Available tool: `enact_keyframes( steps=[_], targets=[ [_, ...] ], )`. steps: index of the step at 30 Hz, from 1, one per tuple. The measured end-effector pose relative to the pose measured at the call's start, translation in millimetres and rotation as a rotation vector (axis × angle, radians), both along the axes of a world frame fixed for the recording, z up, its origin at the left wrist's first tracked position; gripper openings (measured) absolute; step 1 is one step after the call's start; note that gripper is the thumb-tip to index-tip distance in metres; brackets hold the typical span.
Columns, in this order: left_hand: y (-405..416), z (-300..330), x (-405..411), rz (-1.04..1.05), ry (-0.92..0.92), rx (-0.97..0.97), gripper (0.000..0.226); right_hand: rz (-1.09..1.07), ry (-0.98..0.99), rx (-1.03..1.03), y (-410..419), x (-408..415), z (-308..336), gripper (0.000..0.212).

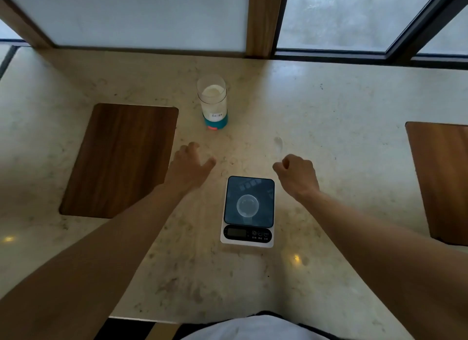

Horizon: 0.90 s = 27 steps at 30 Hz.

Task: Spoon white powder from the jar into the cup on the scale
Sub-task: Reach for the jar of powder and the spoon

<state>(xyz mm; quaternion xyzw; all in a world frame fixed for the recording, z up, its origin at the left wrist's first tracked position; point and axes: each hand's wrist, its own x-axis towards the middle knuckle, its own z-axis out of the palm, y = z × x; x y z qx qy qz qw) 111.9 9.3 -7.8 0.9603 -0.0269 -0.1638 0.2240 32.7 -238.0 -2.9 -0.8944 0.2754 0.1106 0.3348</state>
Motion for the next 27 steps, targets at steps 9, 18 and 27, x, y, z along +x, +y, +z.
enact_keyframes(
  steps=[9,18,27],
  targets=[
    [-14.8,-6.7,92.9,0.249,-0.041,-0.431,0.103,0.028,-0.089,0.086,9.7,64.1,-14.6,0.010],
    [-39.6,-47.9,128.1,0.227,-0.079,-0.747,0.103,0.029,-0.145,0.146,18.2,111.3,-45.8,0.026],
    [-48.6,-76.2,137.4,0.255,-0.158,-0.785,0.087,-0.050,-0.227,0.256,28.3,136.8,-72.0,0.021]
  ],
)
